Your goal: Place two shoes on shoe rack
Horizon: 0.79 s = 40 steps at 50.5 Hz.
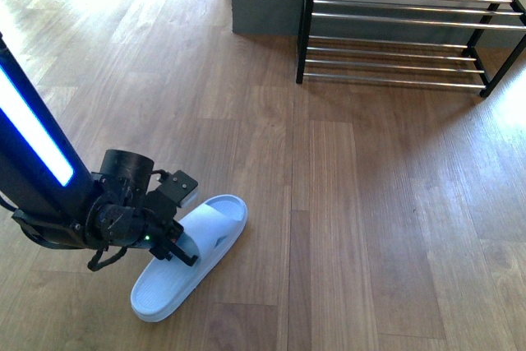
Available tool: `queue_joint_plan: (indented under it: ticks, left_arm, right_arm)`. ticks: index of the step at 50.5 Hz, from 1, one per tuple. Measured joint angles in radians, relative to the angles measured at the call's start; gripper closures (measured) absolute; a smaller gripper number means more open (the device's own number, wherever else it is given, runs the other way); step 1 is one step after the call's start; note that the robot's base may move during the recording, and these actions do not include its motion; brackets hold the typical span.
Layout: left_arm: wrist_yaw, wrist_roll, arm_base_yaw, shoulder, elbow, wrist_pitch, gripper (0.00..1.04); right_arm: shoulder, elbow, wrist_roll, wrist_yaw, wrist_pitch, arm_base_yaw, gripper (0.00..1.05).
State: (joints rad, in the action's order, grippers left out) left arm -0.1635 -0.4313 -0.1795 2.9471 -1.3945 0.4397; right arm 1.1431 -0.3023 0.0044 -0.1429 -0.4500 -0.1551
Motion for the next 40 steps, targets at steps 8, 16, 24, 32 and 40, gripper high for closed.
queue_joint_plan:
  ticks: [8, 16, 24, 32, 40]
  left_arm:
    - [0.040, 0.116, 0.034, -0.114, 0.122, 0.174, 1.03]
    - [0.097, 0.238, 0.073, -0.331, 0.314, 0.312, 1.03]
    - [0.177, 0.333, 0.068, -0.636, 0.595, 0.362, 1.03]
    - [0.200, 0.364, 0.066, -0.911, 0.781, 0.358, 1.03]
    - [0.238, 0.377, 0.059, -1.236, 0.923, 0.271, 1.03]
  right_arm:
    - [0.000, 0.000, 0.000, 0.000, 0.000, 0.000, 1.03]
    - [0.000, 0.000, 0.000, 0.000, 0.000, 0.000, 1.03]
    - [0.000, 0.000, 0.000, 0.000, 0.000, 0.000, 1.03]
    - [0.000, 0.000, 0.000, 0.000, 0.000, 0.000, 1.03]
    - [0.000, 0.000, 0.000, 0.000, 0.000, 0.000, 1.03]
